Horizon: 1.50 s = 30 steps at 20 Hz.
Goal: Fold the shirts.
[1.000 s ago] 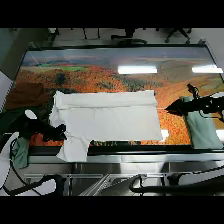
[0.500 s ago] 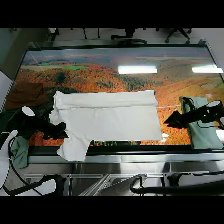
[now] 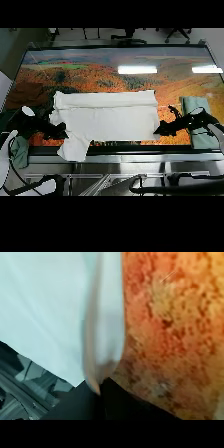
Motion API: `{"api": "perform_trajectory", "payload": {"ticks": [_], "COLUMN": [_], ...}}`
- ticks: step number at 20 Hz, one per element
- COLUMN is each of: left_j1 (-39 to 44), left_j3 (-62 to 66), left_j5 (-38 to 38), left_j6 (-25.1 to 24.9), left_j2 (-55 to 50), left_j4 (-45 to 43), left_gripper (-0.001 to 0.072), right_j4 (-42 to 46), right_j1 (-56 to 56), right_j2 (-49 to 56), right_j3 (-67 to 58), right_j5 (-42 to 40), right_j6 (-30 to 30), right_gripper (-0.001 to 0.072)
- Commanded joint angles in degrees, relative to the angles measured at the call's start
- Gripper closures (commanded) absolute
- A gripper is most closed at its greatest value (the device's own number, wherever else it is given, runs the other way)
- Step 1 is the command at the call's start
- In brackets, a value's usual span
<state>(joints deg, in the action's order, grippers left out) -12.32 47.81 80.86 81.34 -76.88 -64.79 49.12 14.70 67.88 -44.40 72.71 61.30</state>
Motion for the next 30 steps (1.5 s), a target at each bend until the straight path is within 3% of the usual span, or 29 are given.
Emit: {"api": "perform_trajectory", "payload": {"ticks": [1,6,11,15,20,29,30], "left_j1": [-0.2,-0.3,4.1,5.9,6.7,6.9,6.9], "left_j3": [0.1,0.1,0.5,10.8,32.2,54.5,56.3], "left_j5": [2.1,5.8,6.8,0.1,0.2,0.2,0.2], "left_j6": [-0.3,3.9,3.1,3.1,3.1,3.6,3.6], "left_j2": [1.9,9.0,9.5,8.5,-5.1,-33.0,-35.1], "left_j4": [-0.6,-11.1,-10.2,-8.3,-2.5,-2.5,-2.5], "left_gripper": [0.0695,0.0696,0.0696,0.0696,0.0696,0.0691,0.0680], "right_j4": [-1.9,6.7,7.4,-2.4,-14.5,-14.9,-14.9], "right_j1": [-2.7,5.0,7.6,7.6,4.7,0.5,0.5], "right_j2": [-2.2,-10.0,-12.0,-10.6,0.8,18.8,18.8], "right_j3": [-1.3,-3.4,-3.4,-6.5,-17.6,-32.3,-32.4], "right_j5": [-0.6,1.8,4.7,-3.4,-7.7,-16.2,-16.3], "right_j6": [-1.5,6.4,6.4,-0.2,-7.6,-10.9,-11.7], "right_gripper": [0.0692,0.0693,0.0693,0.0693,0.0692,0.0681,0.0556]}}
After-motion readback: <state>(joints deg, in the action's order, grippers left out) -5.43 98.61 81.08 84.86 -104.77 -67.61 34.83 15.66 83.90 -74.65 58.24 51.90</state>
